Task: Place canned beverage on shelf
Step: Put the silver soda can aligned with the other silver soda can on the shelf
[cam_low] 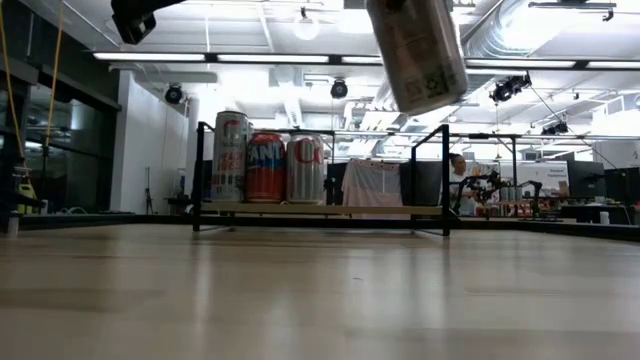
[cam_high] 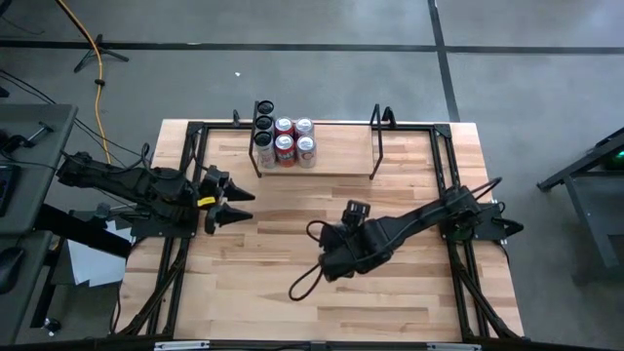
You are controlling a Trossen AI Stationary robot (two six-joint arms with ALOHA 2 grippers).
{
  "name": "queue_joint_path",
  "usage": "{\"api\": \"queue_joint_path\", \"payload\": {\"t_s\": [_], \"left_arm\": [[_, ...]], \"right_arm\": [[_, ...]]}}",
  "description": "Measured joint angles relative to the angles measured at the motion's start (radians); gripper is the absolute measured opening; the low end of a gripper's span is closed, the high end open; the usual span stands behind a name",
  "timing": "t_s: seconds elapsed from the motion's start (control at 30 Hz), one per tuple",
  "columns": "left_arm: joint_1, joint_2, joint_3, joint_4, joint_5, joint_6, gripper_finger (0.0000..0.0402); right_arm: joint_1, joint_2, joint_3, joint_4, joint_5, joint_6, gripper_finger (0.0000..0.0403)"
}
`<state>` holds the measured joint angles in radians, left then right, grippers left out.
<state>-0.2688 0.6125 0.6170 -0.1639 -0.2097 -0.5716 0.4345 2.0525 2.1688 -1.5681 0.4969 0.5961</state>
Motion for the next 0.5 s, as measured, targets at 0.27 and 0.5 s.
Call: {"api": "queue_joint_path", "payload": {"t_s": [0.27, 0.5], "left_arm": [[0.000, -0.001, 0.000, -0.047, 0.145, -0.001, 0.0285], [-0.001, -0.001, 0.000, -0.132, 0.183, -0.004, 0.0285]], "right_arm": [[-0.023, -0.117, -0.162, 0.003, 0.001, 0.133, 0.0291], [-0.043, -0.286, -0.384, 0.102, -0.001, 0.297, 0.0291]]}}
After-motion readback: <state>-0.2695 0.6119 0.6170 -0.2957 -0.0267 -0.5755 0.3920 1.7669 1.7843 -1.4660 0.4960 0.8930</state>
